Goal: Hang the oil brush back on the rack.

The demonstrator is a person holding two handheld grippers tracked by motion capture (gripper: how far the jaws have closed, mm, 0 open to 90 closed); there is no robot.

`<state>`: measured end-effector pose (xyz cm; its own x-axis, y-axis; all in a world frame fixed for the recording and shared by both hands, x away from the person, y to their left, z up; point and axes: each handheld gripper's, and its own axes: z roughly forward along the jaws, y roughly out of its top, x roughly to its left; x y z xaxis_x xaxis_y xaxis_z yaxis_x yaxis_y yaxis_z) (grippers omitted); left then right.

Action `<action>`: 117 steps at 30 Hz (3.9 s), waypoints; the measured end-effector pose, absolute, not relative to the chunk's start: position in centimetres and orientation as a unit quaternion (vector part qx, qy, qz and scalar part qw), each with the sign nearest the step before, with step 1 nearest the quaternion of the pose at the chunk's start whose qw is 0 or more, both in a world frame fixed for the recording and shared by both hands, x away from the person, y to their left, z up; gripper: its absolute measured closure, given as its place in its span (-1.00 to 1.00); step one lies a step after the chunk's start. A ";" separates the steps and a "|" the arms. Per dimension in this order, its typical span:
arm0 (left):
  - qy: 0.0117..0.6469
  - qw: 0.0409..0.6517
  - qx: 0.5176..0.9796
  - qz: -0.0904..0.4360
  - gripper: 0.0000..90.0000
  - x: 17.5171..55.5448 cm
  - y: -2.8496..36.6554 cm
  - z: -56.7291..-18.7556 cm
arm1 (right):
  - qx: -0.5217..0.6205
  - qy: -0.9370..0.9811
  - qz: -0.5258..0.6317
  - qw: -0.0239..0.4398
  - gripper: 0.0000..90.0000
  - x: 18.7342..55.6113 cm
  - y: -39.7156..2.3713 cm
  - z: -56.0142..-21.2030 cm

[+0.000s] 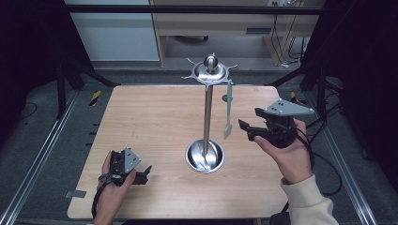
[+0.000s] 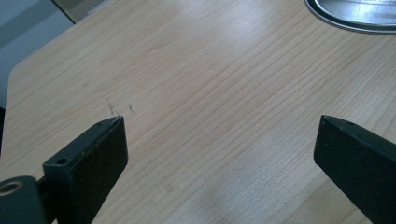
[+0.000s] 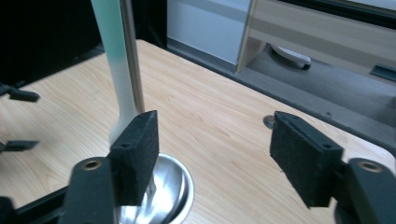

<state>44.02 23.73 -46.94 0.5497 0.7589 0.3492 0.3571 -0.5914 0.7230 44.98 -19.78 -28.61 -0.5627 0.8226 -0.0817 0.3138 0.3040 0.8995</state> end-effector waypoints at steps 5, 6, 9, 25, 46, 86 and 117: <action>0.333 0.301 0.829 0.334 -0.94 43.8 23.7 -46.9 | 0.388 0.751 0.446 0.295 -0.47 44.9 -20.5 -29.5; 0.333 0.302 0.828 0.335 -0.94 43.8 23.6 -46.9 | 0.390 0.750 0.444 0.297 -0.49 44.9 -20.6 -29.6; 0.333 0.302 0.827 0.336 -0.94 43.7 23.6 -46.9 | 0.393 0.748 0.442 0.301 -0.55 44.9 -20.9 -29.9; 0.332 0.299 0.830 0.334 -0.94 43.8 23.5 -47.0 | 0.398 0.750 0.434 0.302 -0.78 45.1 -22.9 -31.4; 0.331 0.299 0.831 0.334 -0.94 43.8 23.5 -47.0 | 0.426 0.764 0.391 0.286 -0.72 46.1 -24.0 -36.7; 0.332 0.300 0.830 0.334 -0.94 43.8 23.5 -47.0 | 0.443 0.799 0.352 0.205 -0.75 50.1 -22.5 -44.2; 0.331 0.300 0.831 0.333 -0.94 43.8 23.5 -47.0 | 0.495 0.746 0.406 0.184 -0.73 54.3 -22.4 -47.8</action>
